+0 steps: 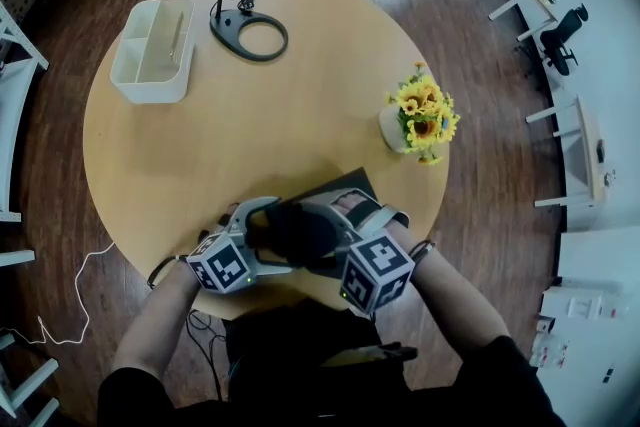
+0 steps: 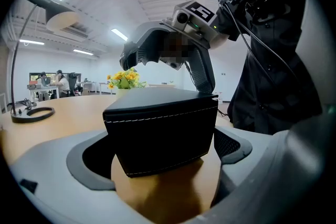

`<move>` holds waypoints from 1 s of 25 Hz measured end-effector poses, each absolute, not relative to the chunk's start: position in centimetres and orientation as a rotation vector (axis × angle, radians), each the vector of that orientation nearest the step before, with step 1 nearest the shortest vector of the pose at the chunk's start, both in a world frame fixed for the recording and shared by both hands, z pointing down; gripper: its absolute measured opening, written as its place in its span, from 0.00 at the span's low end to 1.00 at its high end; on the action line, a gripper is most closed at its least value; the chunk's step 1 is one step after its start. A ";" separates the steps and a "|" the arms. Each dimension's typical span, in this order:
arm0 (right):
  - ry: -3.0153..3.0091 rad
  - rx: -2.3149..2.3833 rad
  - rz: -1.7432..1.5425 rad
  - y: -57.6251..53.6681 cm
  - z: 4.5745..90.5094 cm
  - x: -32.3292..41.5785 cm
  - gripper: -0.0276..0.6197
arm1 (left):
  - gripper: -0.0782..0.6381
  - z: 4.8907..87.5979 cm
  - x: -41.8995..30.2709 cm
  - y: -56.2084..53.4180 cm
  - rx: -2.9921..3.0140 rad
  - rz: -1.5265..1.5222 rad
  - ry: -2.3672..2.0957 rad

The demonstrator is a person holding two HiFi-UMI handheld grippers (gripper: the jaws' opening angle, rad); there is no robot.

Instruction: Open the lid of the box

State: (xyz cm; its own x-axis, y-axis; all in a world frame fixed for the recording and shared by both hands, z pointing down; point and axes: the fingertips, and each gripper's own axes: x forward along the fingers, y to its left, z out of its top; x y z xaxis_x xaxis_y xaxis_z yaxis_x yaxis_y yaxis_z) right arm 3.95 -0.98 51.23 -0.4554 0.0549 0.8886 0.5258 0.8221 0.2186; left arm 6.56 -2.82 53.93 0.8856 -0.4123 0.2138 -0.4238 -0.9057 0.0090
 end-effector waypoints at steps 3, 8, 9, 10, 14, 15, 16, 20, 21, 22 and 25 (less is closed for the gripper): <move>-2.014 -0.424 -0.555 -1.0 51.3 4.0 0.80 | 0.90 54.1 6.6 -2.8 3.007 0.345 -0.664; -2.046 -0.408 -0.575 -1.2 51.1 4.2 0.80 | 0.90 54.2 6.6 -2.8 3.001 0.342 -0.667; -2.058 -0.402 -0.562 -1.2 50.9 4.2 0.80 | 0.90 54.3 6.7 -2.8 3.006 0.353 -0.664; -2.073 -0.398 -0.540 -1.1 50.5 4.1 0.80 | 0.90 54.6 6.7 -2.6 3.018 0.373 -0.656; -2.115 -0.370 -0.504 -1.1 49.7 4.3 0.81 | 0.90 54.8 6.8 -2.4 3.025 0.416 -0.632; -2.127 -0.361 -0.505 -1.2 49.4 4.3 0.81 | 0.90 54.8 6.9 -2.4 3.019 0.417 -0.631; -2.141 -0.350 -0.503 -1.3 49.0 4.3 0.81 | 0.90 54.8 6.9 -2.4 3.014 0.420 -0.630; -2.205 -0.296 -0.481 -2.3 46.4 4.0 0.80 | 0.90 55.1 6.9 -2.5 2.988 0.439 -0.628; -2.214 -0.291 -0.477 -2.6 45.9 3.8 0.80 | 0.90 55.2 6.9 -2.5 2.979 0.441 -0.627; -2.221 -0.289 -0.476 -2.9 45.5 3.6 0.80 | 0.90 55.3 6.9 -2.6 2.969 0.442 -0.626; -2.248 -0.268 -0.454 -3.6 44.0 2.7 0.80 | 0.90 55.5 6.9 -2.6 2.941 0.452 -0.637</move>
